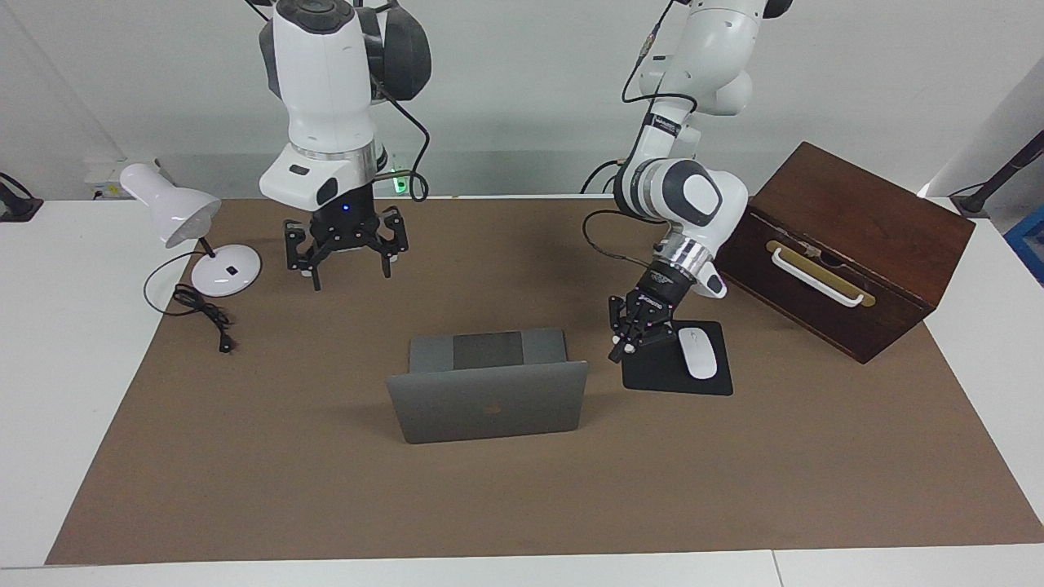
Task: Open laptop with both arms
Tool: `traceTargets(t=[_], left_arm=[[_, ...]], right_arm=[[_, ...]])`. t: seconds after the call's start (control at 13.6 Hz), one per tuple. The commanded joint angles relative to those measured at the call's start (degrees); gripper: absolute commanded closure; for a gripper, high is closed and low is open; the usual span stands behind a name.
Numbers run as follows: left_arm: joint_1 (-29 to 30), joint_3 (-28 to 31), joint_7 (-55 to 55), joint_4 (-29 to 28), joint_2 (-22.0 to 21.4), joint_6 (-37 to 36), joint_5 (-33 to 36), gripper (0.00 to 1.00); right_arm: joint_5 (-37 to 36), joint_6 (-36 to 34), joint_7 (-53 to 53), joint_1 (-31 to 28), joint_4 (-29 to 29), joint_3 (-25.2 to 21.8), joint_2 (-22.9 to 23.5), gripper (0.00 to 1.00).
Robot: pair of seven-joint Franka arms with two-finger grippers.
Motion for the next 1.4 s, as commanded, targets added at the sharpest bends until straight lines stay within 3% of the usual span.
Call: traceTargets(t=[0.0,0.29,0.59,0.73,0.96,1.18,1.32], left_arm=[[3.3,-0.6,-1.2,0.8,-1.3,0.1,6.2,1.0],[7.4,-0.2,-1.1,1.2,-1.8,-2.9,18.3,1.0],[11.7,-0.2,-0.6,5.9,0.2,-3.9,32.2,1.0],[15.4,-0.2,-0.8,8.1,0.7,-10.0,42.6,1.0],[19.6,-0.1,-0.7,9.1,0.8,-14.3,52.6,1.0],[23.2,-0.1,-0.9,11.8,0.7,-20.4,70.5,1.0],[23.8,1.6,-0.9,15.3,0.7,-28.2,88.3,1.0]], right_arm=[[2.8,-2.2,2.2,-2.7,-0.4,0.5,-1.7,0.0],[4.7,-4.0,3.5,-5.7,-0.4,0.5,-2.5,0.0],[6.7,-5.7,4.4,-8.4,-0.4,0.5,-3.3,0.0],[7.0,-5.9,4.5,-9.6,-0.4,0.5,-3.4,0.0],[8.9,-6.1,6.8,-12.4,-0.5,1.0,-4.2,0.0],[9.4,-6.1,7.1,-13.2,-0.9,1.0,-4.6,0.0],[9.4,-7.2,7.1,-13.8,-1.0,1.0,-4.7,0.0]])
